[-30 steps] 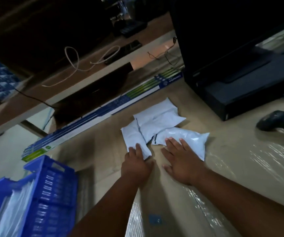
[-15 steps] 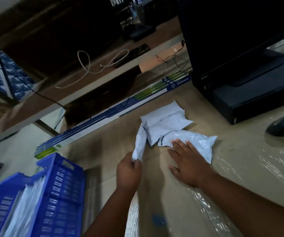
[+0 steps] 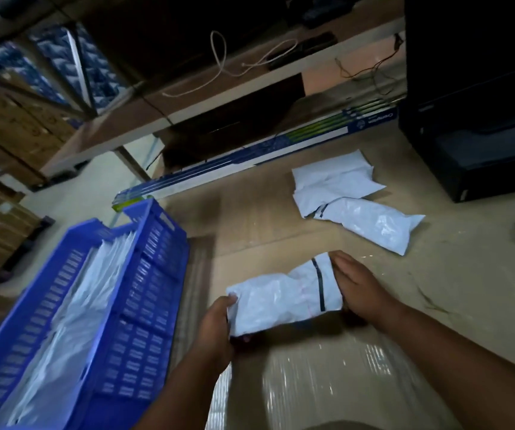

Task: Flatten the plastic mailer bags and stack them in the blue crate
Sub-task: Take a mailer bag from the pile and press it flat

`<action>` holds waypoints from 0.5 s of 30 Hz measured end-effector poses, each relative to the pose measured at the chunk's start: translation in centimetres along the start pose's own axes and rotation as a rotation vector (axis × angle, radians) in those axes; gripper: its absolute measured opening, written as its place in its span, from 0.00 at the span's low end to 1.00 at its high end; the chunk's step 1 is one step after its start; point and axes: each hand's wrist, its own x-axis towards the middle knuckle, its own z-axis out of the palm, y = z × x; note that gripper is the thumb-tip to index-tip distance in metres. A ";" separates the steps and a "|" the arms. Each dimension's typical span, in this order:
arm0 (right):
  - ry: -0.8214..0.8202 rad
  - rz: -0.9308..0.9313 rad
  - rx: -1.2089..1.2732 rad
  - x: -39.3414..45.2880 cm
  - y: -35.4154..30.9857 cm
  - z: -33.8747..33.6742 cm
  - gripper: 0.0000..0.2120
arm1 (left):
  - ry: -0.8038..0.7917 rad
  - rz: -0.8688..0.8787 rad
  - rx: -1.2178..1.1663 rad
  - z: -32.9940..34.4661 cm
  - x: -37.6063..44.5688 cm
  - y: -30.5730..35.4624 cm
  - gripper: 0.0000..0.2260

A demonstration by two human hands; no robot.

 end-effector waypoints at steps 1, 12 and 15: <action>-0.012 0.065 0.092 -0.5 -0.7 0.3 0.11 | -0.028 0.054 0.029 0.0 -0.4 -0.4 0.26; 0.020 0.060 -0.135 -0.3 -6.7 0.9 0.22 | 0.457 0.682 0.283 2.0 -7.5 4.9 0.04; -0.208 -0.054 -0.189 -2.0 -9.7 3.1 0.42 | 0.469 0.756 0.452 3.5 -8.8 4.8 0.06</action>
